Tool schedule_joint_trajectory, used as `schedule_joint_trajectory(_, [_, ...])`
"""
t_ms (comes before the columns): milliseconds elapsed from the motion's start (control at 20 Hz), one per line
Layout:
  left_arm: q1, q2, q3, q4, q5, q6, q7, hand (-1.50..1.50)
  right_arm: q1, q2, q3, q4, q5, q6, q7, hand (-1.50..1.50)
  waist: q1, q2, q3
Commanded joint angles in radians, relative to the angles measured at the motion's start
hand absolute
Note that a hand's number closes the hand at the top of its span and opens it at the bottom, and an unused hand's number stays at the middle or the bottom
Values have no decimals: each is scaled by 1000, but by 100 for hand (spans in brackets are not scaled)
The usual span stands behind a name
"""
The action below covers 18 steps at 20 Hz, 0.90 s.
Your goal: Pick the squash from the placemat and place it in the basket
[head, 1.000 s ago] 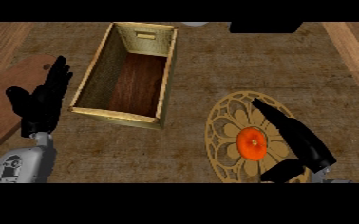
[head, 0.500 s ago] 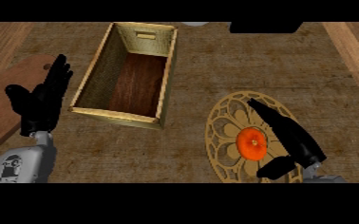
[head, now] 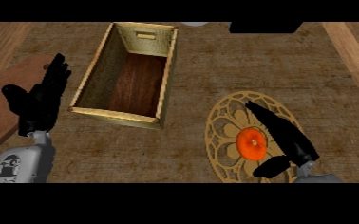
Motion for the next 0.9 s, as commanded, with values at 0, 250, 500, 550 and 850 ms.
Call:
schedule_joint_trajectory(0, [-35,-20,-13,10,-12,16,36,0,-62,26,-5,67,29,1,15,-150,1,1,2])
schedule_joint_trajectory(250, [-23,-46,-43,-8,-57,52,25,0,-16,-21,27,104,38,36,-76,150,0,2,2])
schedule_joint_trajectory(500, [15,-33,-22,0,-38,24,-21,0,-15,-1,109,176,112,-22,-144,150,4,3,2])
schedule_joint_trajectory(550, [25,-20,-6,31,-21,-1,-68,0,-12,-15,67,128,53,37,-139,150,0,3,2])
schedule_joint_trajectory(850, [5,-30,-15,-2,-29,21,10,0,23,11,90,134,87,2,-141,150,-1,1,2])
